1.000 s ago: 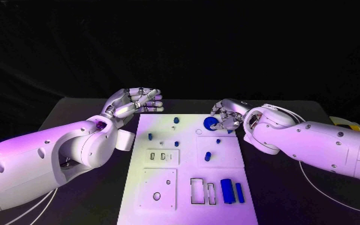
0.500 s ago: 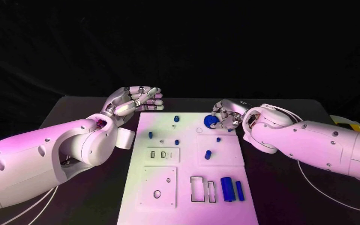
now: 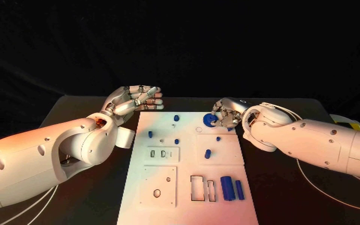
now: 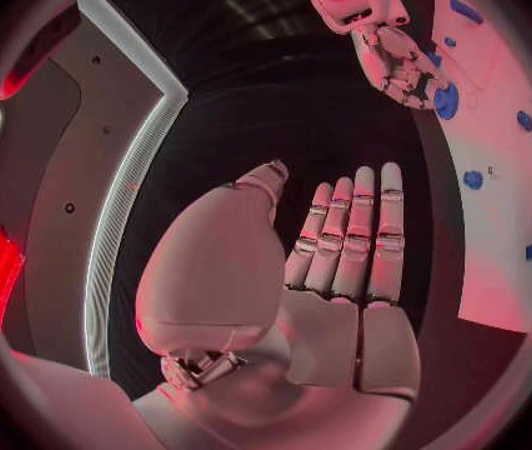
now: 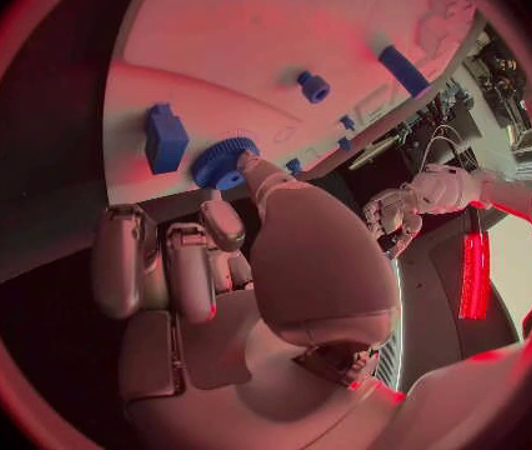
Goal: Assemble the parts on the task board
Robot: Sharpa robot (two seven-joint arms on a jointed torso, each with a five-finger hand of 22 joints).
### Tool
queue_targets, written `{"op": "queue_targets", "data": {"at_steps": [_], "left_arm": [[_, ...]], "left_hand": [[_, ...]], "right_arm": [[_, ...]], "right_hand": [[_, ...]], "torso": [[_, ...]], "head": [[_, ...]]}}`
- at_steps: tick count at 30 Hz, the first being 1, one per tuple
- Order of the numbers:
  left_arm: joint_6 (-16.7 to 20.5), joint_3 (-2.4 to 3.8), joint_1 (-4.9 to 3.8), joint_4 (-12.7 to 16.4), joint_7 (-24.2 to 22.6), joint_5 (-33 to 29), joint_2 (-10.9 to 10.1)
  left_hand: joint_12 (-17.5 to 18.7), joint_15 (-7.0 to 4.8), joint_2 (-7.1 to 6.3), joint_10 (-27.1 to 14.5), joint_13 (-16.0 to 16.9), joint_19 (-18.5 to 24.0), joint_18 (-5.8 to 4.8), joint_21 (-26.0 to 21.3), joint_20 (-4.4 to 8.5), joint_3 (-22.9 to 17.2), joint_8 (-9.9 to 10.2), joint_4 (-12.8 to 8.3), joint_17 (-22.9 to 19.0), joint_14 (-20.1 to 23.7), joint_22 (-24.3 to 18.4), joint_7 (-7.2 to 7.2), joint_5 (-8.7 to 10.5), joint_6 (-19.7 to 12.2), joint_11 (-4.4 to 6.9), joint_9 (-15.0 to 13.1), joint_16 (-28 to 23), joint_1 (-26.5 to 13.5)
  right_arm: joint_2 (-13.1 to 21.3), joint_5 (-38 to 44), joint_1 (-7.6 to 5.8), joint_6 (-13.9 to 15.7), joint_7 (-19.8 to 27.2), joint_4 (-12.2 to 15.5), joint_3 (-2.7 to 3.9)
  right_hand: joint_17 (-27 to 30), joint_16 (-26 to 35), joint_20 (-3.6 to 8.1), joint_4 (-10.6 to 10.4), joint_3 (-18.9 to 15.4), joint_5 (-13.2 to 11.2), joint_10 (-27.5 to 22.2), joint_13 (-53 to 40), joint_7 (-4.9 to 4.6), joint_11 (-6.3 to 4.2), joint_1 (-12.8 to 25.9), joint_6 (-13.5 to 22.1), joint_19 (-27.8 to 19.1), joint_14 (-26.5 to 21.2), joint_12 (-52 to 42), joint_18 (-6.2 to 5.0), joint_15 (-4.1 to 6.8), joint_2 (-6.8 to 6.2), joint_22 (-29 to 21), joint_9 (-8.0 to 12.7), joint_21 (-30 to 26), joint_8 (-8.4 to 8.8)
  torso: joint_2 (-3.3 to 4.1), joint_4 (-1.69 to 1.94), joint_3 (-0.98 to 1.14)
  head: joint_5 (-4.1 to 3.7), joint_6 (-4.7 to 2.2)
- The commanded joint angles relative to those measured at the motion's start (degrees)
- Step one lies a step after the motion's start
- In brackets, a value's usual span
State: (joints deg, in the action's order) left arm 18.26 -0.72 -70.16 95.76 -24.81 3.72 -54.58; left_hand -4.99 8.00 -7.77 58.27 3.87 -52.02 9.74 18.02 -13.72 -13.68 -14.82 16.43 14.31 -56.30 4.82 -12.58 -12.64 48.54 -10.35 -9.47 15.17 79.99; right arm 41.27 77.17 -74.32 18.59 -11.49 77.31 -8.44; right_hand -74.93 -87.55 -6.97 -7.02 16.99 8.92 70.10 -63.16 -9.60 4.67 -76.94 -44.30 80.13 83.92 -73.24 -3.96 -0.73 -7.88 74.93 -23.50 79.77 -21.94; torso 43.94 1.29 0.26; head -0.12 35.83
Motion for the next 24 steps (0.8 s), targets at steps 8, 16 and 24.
{"op": "queue_targets", "data": {"at_steps": [8,16,24], "left_arm": [[-1.23,0.04,-0.07,0.05,-0.1,-0.18,0.05],[-1.35,0.04,-0.07,-0.01,0.02,-0.18,0.04],[-1.43,0.04,-0.07,-0.11,0.11,-0.18,0.02]], "left_hand": [[0.28,0.06,0.32,-0.12,-0.04,-0.17,0.75,-0.22,-0.31,0.27,0.29,0.08,0.08,0.44,-0.05,-1.26,0.12,-0.37,-0.34,0.06,-0.23,-0.09],[0.34,0.07,0.41,-0.16,-0.04,-0.16,0.75,-0.24,-0.33,0.27,0.33,0.09,0.12,0.46,-0.08,-1.27,0.11,-0.41,-0.36,0.07,-0.27,-0.08],[0.39,0.08,0.43,-0.2,-0.05,-0.16,0.76,-0.26,-0.33,0.27,0.36,0.09,0.14,0.47,-0.09,-1.29,0.1,-0.45,-0.38,0.08,-0.29,-0.07]], "right_arm": [[-0.05,2.1,0.44,-0.87,-0.59,0.27,-0.22],[0.02,4.56,0.49,1.16,-2.05,1.16,-0.22],[0.69,9.97,0.51,6.4,-3.28,3.73,-0.21]], "right_hand": [[-6.37,-0.34,0.62,-0.07,6.01,0.61,2.48,-2.94,0.63,-0.5,0.81,-3.89,0.52,4.35,-1.82,0.56,0.6,-0.85,2.22,1.35,0.44,1.17],[-6.59,-0.4,0.69,-0.34,6.9,0.94,2.98,-3.6,0.73,-0.56,2.2,-4.58,0.68,4.4,-2.17,0.62,0.66,-1.96,2.53,1.59,0.59,1.45],[-7.17,-0.54,0.72,-0.43,7.16,1.06,3.57,-4.33,0.81,-0.62,2.67,-4.87,1.17,4.52,-2.64,0.79,0.7,-2.34,3.21,1.63,1.08,1.48]], "torso": [[0.03,-0.04,0.05],[0.02,0.05,0.04],[-0.02,-0.08,0.04]], "head": [[0.17,0.16],[0.14,0.1],[0.25,-0.01]]}}
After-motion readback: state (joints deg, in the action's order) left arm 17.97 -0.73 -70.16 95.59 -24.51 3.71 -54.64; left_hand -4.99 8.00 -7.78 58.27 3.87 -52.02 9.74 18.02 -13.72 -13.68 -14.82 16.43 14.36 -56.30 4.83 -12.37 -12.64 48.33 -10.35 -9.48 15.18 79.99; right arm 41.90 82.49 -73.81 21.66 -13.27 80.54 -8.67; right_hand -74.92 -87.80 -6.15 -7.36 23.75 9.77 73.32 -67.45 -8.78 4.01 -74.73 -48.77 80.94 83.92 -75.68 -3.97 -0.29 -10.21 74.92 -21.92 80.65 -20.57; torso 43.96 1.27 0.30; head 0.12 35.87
